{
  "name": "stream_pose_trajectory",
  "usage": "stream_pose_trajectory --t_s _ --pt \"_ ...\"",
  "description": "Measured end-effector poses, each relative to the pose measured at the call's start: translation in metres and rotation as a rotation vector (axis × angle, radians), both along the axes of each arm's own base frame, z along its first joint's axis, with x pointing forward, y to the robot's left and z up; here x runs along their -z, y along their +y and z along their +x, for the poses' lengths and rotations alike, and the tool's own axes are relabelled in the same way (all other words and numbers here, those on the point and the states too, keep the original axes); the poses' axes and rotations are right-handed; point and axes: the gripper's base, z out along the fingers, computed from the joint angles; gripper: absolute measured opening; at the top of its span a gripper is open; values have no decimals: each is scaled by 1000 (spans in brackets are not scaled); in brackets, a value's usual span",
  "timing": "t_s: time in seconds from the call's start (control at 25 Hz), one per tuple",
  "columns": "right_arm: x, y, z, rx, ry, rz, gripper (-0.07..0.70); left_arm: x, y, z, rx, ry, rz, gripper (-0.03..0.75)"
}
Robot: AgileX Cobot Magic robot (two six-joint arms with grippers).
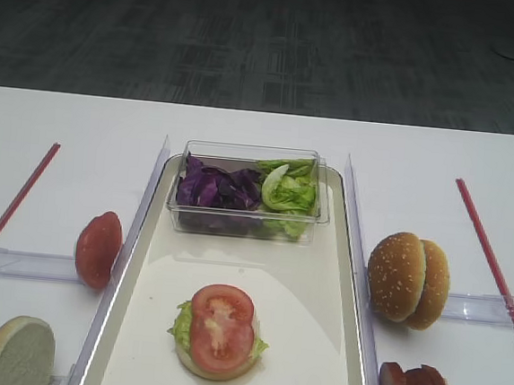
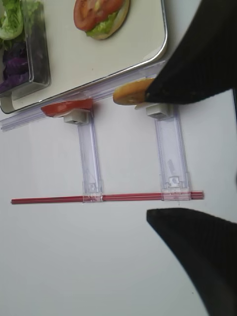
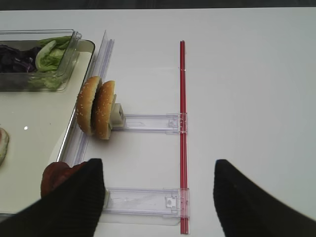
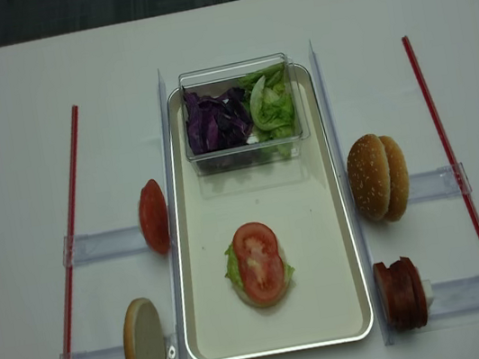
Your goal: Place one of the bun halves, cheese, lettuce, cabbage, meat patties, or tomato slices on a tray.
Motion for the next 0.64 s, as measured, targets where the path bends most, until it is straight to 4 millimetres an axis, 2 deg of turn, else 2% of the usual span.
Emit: stream_pose_trajectory --t_s 0.64 --pt "0 0 0 0 0 0 501 0 0 0 0 0 0 433"
